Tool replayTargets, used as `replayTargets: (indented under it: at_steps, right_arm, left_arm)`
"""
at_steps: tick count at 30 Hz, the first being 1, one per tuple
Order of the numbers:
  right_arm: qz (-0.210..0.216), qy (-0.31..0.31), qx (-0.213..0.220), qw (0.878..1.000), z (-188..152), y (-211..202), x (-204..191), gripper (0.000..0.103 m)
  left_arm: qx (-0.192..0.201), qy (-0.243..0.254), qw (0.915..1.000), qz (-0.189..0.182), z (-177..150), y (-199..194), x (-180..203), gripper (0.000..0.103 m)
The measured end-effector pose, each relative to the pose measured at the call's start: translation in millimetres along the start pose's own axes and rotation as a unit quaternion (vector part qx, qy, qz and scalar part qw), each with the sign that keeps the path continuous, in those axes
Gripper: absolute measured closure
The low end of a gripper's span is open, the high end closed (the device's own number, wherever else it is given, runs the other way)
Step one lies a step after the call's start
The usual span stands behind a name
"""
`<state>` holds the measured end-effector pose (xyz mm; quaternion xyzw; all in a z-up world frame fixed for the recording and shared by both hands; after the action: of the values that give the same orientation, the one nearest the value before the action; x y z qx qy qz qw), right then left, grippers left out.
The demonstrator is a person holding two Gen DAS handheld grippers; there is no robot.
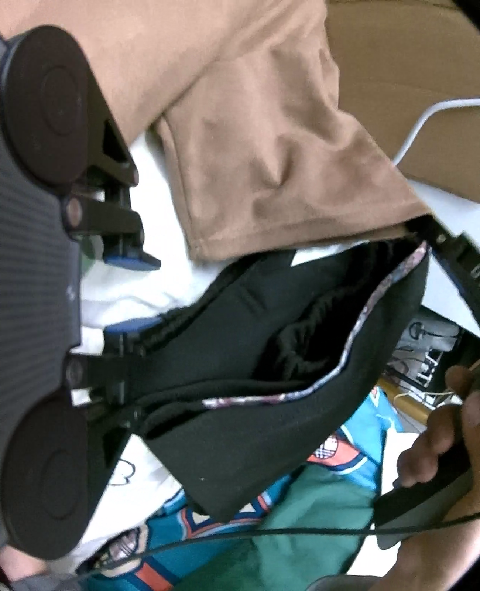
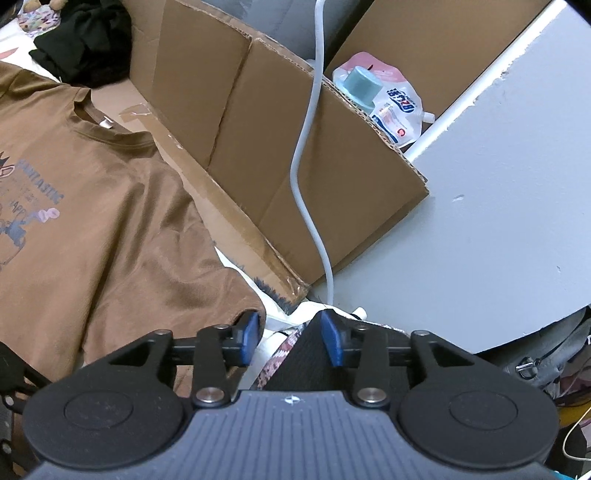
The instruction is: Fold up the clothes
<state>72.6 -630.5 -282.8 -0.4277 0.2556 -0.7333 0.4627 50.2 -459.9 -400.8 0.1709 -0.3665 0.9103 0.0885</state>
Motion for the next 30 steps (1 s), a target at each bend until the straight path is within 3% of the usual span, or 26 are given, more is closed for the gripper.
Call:
replayTargets:
  at_steps: [6, 10, 16, 21, 24, 27, 30]
  right_arm:
    - [-0.006, 0.004, 0.002, 1.000, -4.1, -10.2, 5.8, 0.056]
    - [-0.004, 0.010, 0.004, 1.000, -6.3, -16.2, 10.7, 0.052]
    - [0.006, 0.020, 0.000, 1.000, -13.9, -16.3, 16.9, 0.049]
    - [0.013, 0.026, 0.000, 1.000, -21.5, -17.7, 24.4, 0.046]
    - [0.014, 0.030, 0.001, 0.999, -25.5, -19.6, 29.8, 0.045]
    - [0.018, 0.039, 0.003, 0.999, -29.5, -21.1, 35.1, 0.044]
    - [0.021, 0.043, 0.004, 0.999, -32.4, -20.4, 36.7, 0.044]
  left_arm:
    - [0.047, -0.001, 0.9970, 0.061, 17.6, -13.2, -13.0, 0.058]
    - [0.050, -0.009, 0.9951, 0.085, 26.1, -3.9, -19.4, 0.053]
    - [0.012, -0.044, 0.9951, 0.087, 8.1, 17.6, -29.3, 0.053]
    - [0.005, -0.020, 0.9969, 0.076, 2.9, 21.6, -16.5, 0.048]
    - [0.030, 0.005, 0.9971, 0.070, 7.1, 12.0, -8.5, 0.048]
    - [0.063, 0.034, 0.9918, 0.106, 22.4, 9.2, -3.8, 0.048]
    - [0.085, 0.017, 0.9875, 0.132, 38.0, 10.1, -10.9, 0.048]
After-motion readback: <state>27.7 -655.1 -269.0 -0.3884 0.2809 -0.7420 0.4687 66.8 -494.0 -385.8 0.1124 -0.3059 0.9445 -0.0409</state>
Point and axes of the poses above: each gripper's, at about its wrist camera, not at the fingertips, and y roughly the way its jaws point, x to its right, z to its top, the point moved 2 cm from there along y, roughly the way its jaws point, and after that the axes turned 1 degree about -y, right-handed, at the moved point
